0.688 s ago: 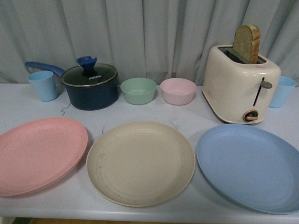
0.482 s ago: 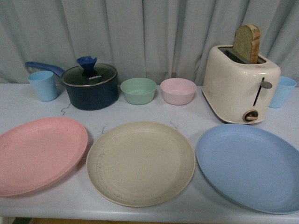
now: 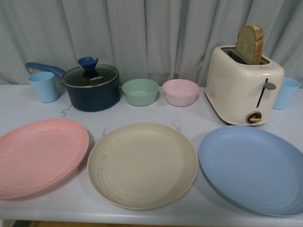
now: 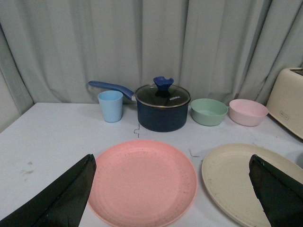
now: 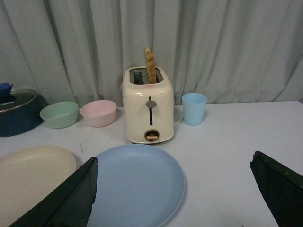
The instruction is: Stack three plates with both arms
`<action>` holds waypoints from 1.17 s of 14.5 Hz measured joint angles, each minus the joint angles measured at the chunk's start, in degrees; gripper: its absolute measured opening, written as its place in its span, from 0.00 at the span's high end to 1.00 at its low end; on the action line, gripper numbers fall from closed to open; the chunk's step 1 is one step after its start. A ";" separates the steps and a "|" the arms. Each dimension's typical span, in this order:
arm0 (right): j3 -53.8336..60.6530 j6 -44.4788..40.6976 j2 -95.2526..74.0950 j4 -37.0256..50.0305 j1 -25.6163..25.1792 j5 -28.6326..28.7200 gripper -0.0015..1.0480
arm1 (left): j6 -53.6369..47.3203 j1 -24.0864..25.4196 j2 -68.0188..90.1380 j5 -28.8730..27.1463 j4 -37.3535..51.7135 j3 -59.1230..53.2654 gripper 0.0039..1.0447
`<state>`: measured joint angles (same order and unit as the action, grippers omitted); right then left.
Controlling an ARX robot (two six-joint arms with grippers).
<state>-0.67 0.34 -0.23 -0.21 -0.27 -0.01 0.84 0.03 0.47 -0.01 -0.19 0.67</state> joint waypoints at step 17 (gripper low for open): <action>0.00 -0.17 0.00 0.00 0.00 0.04 0.06 | -10.56 16.02 109.07 9.20 2.97 51.78 0.06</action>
<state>-0.67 0.16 -0.23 -0.21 -0.27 0.03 -9.72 16.05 109.54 9.19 2.79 52.45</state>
